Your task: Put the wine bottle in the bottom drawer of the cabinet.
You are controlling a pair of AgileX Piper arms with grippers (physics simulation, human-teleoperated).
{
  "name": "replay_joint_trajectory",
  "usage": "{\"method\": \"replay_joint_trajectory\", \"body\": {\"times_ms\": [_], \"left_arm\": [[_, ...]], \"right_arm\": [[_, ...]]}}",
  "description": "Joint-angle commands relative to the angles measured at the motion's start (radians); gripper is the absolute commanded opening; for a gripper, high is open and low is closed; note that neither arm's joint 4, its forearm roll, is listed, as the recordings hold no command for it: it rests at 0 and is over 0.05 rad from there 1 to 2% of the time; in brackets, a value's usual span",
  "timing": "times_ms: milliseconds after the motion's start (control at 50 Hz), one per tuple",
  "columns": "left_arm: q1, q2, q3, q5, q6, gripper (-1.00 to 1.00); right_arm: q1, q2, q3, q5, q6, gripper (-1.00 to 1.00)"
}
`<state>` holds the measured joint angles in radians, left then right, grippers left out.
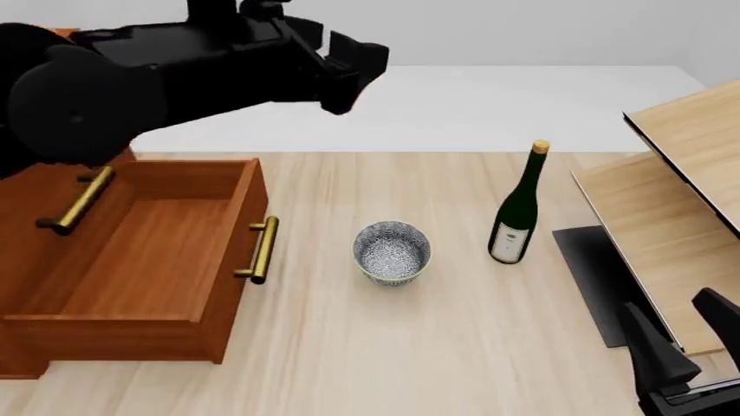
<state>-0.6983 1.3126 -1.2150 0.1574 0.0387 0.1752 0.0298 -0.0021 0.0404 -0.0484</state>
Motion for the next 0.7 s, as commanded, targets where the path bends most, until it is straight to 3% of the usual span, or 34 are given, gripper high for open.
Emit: {"method": "replay_joint_trajectory", "body": {"times_ms": [20, 700], "left_arm": [[-0.062, 0.153, -0.196, 0.068, 0.023, 1.00], [-0.140, 0.447, -0.569, 0.204, 0.059, 1.00]], "right_arm": [[-0.004, -0.012, -0.003, 0.012, -0.003, 1.00], [-0.018, -0.028, -0.018, 0.032, 0.004, 1.00]]}}
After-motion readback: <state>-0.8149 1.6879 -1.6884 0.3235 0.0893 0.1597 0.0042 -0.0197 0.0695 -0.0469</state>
